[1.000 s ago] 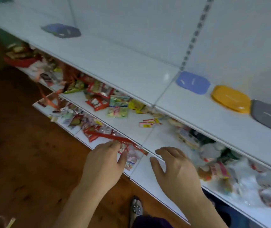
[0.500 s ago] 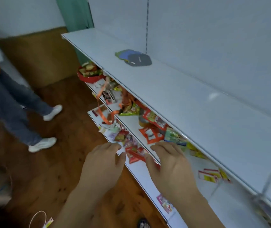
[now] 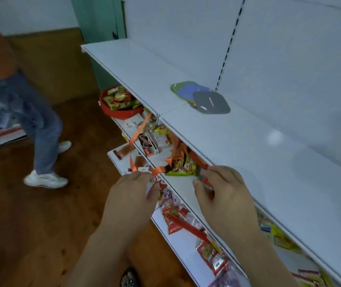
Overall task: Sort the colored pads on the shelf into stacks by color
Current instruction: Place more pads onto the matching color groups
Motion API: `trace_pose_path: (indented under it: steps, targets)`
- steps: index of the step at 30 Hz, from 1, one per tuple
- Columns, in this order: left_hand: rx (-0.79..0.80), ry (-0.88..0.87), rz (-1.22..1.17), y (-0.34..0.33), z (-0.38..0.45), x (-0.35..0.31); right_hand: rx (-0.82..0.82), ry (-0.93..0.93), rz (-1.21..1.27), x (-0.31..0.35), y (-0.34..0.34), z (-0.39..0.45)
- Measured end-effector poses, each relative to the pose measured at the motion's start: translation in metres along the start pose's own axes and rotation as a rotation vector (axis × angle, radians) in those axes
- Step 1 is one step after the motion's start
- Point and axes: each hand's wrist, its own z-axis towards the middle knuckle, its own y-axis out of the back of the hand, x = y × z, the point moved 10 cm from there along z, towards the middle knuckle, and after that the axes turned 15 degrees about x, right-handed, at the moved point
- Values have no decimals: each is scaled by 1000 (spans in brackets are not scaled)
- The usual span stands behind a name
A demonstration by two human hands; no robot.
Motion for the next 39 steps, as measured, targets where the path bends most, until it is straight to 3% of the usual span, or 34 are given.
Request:
trace_pose_path:
  steps: [9, 24, 33, 39]
  targets:
    - [48, -235, -19, 50, 110, 14, -97, -214, -45, 3, -16, 67]
    - [81, -469, 84, 78, 298, -23, -93, -616, 10, -87, -47, 205]
    - [124, -598, 86, 59, 386, -62, 86, -922, -33, -130, -54, 223]
    - [256, -594, 231, 38, 428, -78, 147, -1050, 74, -134, -46, 231]
